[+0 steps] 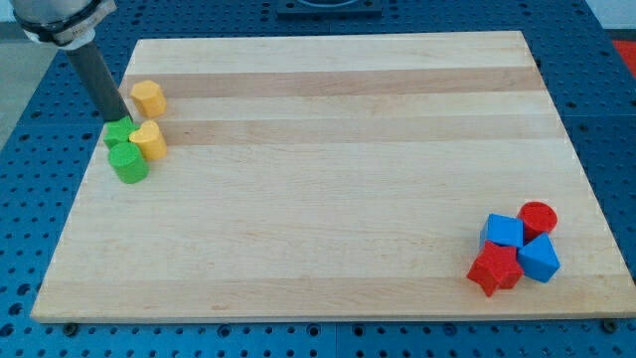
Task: Slightly push the yellow heart with a green star towards the right
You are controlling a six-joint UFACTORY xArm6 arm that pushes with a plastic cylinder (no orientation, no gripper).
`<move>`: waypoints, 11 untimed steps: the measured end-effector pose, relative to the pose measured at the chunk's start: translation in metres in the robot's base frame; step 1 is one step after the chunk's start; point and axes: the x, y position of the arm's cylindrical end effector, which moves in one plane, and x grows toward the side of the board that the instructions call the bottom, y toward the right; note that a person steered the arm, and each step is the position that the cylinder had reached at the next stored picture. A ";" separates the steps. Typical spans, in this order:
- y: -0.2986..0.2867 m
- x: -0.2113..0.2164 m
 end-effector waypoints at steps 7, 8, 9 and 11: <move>0.051 0.022; 0.096 0.008; 0.037 0.019; 0.047 0.030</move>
